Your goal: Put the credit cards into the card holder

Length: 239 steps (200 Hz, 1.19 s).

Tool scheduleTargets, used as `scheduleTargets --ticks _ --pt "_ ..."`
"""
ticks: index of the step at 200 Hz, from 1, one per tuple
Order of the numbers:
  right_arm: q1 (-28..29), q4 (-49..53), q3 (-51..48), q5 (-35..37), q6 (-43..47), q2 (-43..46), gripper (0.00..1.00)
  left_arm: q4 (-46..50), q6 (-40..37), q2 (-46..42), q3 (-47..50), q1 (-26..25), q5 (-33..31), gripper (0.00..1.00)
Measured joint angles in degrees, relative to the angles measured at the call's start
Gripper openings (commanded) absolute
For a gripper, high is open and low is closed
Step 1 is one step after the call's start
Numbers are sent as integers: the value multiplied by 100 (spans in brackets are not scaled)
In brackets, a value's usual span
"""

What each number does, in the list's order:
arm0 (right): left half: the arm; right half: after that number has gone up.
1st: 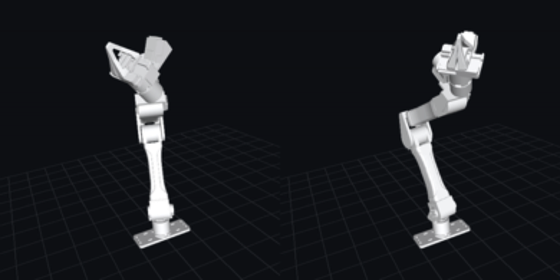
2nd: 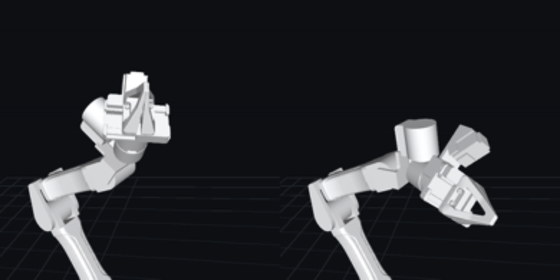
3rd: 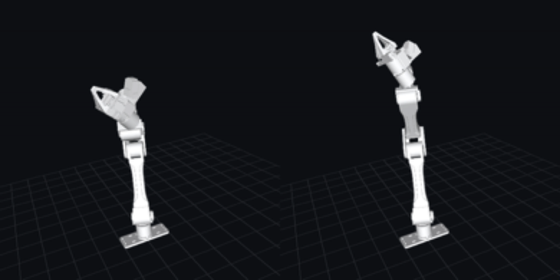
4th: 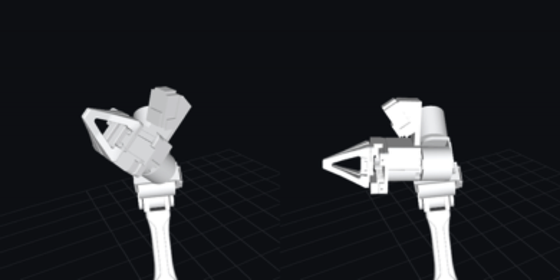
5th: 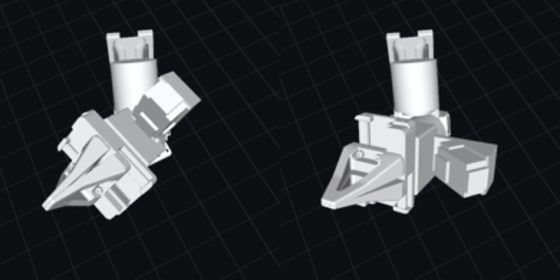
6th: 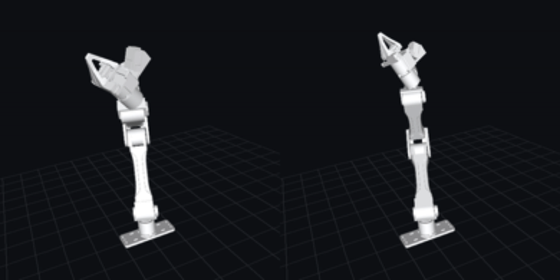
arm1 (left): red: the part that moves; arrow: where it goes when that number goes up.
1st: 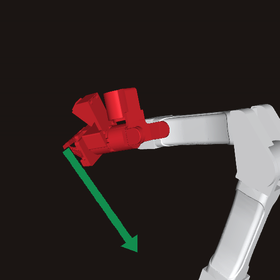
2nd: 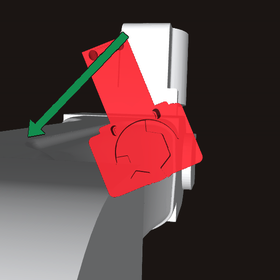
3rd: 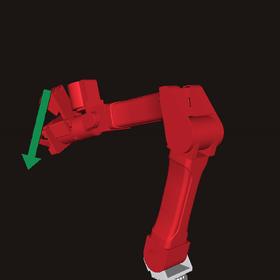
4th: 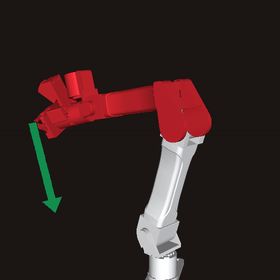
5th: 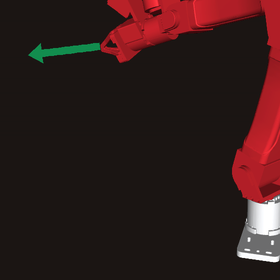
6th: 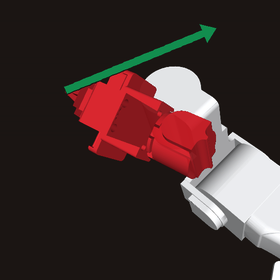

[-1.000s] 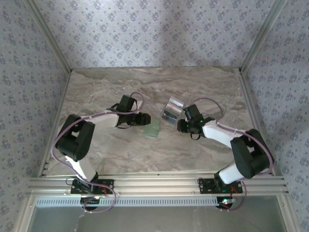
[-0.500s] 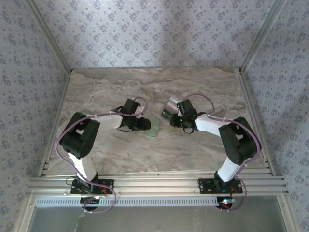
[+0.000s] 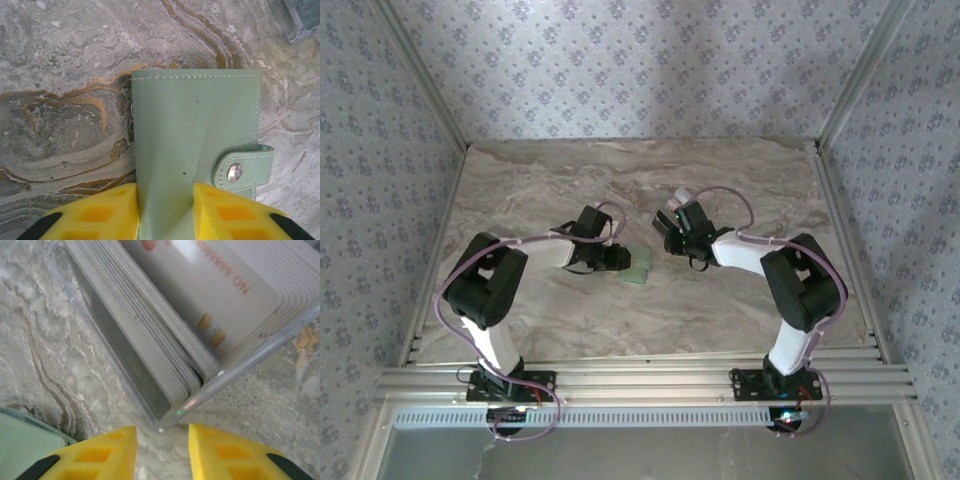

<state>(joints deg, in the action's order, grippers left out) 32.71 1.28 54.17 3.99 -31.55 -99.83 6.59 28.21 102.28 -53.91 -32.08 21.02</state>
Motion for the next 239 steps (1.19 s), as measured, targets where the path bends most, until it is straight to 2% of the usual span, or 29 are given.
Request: scheduleTargets --ticks 20,41,92,131,167,239 --pt "358 319 0 439 63 269 45 -173 98 -79 140 -39 -85 28" --pt "721 570 2 697 140 527 43 -376 216 -160 313 -96 -138 24" --pt "1204 815 151 269 304 426 40 -911 601 -337 743 -216 -155 23" --pt "1327 822 391 -175 358 66 37 -1276 861 -415 990 -264 -155 23" --pt "1335 839 566 -275 376 -243 36 -1445 962 -437 1084 -269 -153 22" --pt "1353 881 706 -181 365 -461 47 -1860 1226 -509 1344 -267 -175 23"
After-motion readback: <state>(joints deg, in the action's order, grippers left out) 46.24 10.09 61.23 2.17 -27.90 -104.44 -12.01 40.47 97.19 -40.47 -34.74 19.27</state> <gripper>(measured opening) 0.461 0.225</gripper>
